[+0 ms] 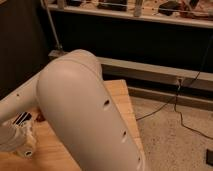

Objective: Stand the bottle upright

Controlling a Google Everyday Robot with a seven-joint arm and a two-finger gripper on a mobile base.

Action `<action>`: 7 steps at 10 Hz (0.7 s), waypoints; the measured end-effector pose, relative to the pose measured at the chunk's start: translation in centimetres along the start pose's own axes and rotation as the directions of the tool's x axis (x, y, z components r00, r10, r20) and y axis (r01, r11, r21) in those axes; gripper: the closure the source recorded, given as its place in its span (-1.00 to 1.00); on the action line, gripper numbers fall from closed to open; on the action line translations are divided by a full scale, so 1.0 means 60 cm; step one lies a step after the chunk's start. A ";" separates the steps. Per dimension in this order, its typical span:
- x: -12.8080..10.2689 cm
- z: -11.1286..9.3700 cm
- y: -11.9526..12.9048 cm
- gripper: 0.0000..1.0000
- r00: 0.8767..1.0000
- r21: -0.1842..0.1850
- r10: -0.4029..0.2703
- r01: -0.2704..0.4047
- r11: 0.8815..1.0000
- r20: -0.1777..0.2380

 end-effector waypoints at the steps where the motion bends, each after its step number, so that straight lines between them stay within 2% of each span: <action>1: 0.002 -0.006 0.000 0.44 1.000 -0.024 0.003 -0.003 1.000 -0.006; 2: 0.002 -0.010 0.002 0.44 1.000 -0.049 0.005 -0.006 0.999 -0.009; 4: 0.005 -0.025 0.006 0.44 1.000 -0.133 0.009 -0.010 0.991 -0.007; 6: 0.010 -0.033 0.000 0.44 1.000 -0.176 0.013 -0.015 0.984 -0.011; 7: 0.016 -0.036 -0.003 0.44 1.000 -0.212 0.017 -0.021 0.977 -0.022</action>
